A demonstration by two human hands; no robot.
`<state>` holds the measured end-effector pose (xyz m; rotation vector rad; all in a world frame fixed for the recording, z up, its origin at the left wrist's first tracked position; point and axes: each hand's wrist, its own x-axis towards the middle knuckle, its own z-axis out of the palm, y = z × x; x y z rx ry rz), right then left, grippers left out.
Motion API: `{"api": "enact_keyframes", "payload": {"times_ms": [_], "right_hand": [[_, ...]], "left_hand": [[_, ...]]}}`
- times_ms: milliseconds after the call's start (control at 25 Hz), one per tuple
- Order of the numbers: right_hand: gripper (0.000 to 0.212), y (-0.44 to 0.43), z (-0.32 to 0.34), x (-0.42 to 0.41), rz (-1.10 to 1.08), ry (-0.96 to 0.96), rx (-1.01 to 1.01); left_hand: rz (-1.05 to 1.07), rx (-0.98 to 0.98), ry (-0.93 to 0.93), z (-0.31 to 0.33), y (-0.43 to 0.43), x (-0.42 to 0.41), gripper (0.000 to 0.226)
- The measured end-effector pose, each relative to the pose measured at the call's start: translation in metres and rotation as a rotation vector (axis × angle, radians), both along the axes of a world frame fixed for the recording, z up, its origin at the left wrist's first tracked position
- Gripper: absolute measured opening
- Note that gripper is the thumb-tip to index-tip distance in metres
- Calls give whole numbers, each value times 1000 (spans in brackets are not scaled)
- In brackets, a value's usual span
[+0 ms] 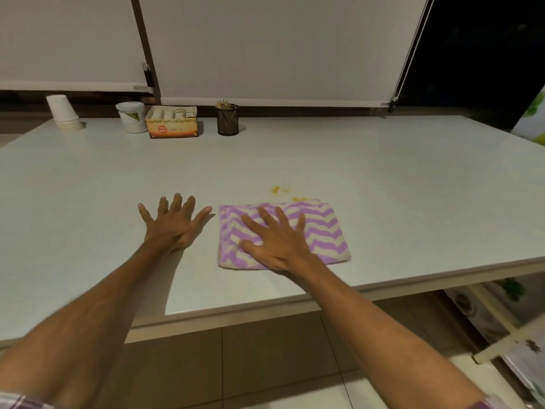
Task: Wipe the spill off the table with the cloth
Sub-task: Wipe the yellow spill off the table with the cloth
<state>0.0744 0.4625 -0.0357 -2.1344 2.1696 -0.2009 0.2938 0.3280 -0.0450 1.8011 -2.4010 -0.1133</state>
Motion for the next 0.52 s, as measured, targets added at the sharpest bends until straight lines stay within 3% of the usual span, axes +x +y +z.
{"api": "enact_keyframes", "payload": {"times_ms": [160,360,520], "right_hand": [[72,8,-4,-15,86,0,-33],[73,28,0,-122,-193,71,27],[68,7,3,-89,-203,40,51]], "left_hand": [[6,-3,-27,1,1,3,94],[1,10,-12,0,0,1,96],[-15,-13,11,0,1,0,96]]}}
